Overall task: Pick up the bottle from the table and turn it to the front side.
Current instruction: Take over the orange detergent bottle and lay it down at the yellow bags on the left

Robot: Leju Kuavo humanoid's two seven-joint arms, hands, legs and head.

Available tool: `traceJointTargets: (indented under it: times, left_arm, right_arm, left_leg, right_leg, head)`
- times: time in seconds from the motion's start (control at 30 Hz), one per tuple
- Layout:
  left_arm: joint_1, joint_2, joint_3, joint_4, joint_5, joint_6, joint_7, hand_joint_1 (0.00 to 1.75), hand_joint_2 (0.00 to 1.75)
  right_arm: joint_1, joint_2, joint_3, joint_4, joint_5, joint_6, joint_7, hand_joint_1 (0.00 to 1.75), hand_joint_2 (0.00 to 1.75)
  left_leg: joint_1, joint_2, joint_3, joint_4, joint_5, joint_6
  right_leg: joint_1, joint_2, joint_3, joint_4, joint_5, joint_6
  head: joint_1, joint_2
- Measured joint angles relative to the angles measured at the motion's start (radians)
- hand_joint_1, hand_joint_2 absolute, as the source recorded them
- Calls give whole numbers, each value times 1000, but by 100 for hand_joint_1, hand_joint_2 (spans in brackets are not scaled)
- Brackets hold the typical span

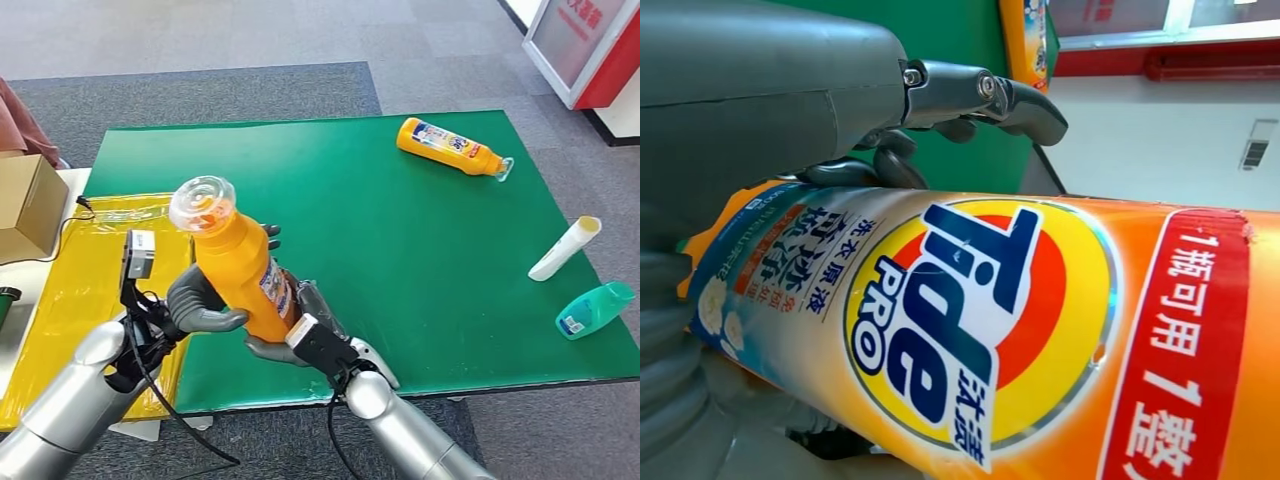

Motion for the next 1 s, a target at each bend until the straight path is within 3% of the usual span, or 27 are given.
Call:
traceJointTargets:
  times: [0.5, 0.57, 0.63, 0.7, 1.0]
  left_arm:
    - [-20, -4, -9, 0, 57, 51, 32, 0, 175]
    - [-20, -4, -9, 0, 61, 56, 32, 22, 175]
    - [-21, -4, -10, 0, 62, 58, 33, 110, 175]
    - [-23, -4, -12, 0, 62, 59, 33, 175, 175]
    - [-35, -4, -23, 0, 53, 73, 33, 175, 175]
  right_arm:
    - [-54, 33, 0, 109, 5, -52, -39, 175, 175]
    - [-57, 36, 0, 115, 10, -62, -39, 175, 175]
    - [-58, 39, 0, 121, 17, -72, -39, 175, 175]
    - [-59, 41, 0, 125, 23, -80, -40, 175, 175]
    - [-62, 47, -1, 134, 35, -91, -49, 175, 175]
  left_leg:
    - [0, 1, 0, 0, 0, -1]
    - [0, 1, 0, 0, 0, -1]
    - [0, 1, 0, 0, 0, -1]
    - [0, 1, 0, 0, 0, -1]
    - [0, 1, 0, 0, 0, -1]
  right_leg:
    - [0, 1, -2, 0, 0, 0]
    - [0, 1, -2, 0, 0, 0]
    - [0, 1, -2, 0, 0, 0]
    - [0, 1, -2, 0, 0, 0]
    - [0, 1, -2, 0, 0, 0]
  head:
    - [0, 0]
    - [0, 0]
    - [0, 0]
    - [0, 0]
    - [0, 0]
